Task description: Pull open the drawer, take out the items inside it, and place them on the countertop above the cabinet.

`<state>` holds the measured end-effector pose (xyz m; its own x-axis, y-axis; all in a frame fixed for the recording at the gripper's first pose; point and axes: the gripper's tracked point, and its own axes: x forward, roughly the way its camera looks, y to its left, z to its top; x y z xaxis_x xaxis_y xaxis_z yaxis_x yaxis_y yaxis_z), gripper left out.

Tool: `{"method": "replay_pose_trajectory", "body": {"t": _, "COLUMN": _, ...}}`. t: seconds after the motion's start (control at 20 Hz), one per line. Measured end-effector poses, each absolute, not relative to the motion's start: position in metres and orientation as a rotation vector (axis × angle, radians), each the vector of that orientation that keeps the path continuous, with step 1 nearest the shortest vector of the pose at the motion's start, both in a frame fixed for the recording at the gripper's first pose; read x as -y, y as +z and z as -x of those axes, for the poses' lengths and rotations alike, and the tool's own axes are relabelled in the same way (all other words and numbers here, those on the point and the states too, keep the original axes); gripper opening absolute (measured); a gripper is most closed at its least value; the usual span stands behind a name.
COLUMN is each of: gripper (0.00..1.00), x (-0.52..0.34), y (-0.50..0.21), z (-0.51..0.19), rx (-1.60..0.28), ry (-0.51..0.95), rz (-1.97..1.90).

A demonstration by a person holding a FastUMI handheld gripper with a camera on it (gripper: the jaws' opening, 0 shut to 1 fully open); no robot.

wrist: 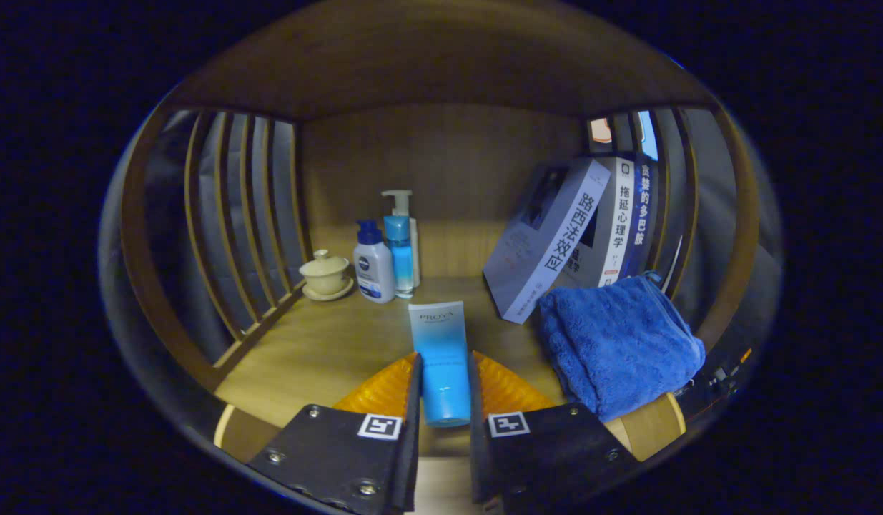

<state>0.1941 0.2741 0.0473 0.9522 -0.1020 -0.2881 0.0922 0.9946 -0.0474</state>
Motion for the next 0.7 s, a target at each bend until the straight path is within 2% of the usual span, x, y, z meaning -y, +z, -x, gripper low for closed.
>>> {"method": "replay_pose_trajectory", "body": {"t": 0.15, "gripper": 0.30, "x": -0.269, "y": 0.029, "z": -0.203, "rx": -0.331, "ry": -0.128, "rz": 0.006}}
{"method": "replay_pose_trajectory", "body": {"t": 0.25, "gripper": 0.35, "x": -0.261, "y": 0.029, "z": -0.201, "rx": -0.329, "ry": -0.174, "rz": -0.002}}
{"method": "replay_pose_trajectory", "body": {"t": 0.5, "gripper": 0.93, "x": -0.262, "y": 0.067, "z": -0.165, "rx": -0.249, "ry": -0.172, "rz": -0.018}}
{"method": "replay_pose_trajectory", "body": {"t": 0.7, "gripper": 0.98, "x": -0.266, "y": 0.097, "z": -0.115, "rx": -0.210, "ry": -0.138, "rz": -0.037}}
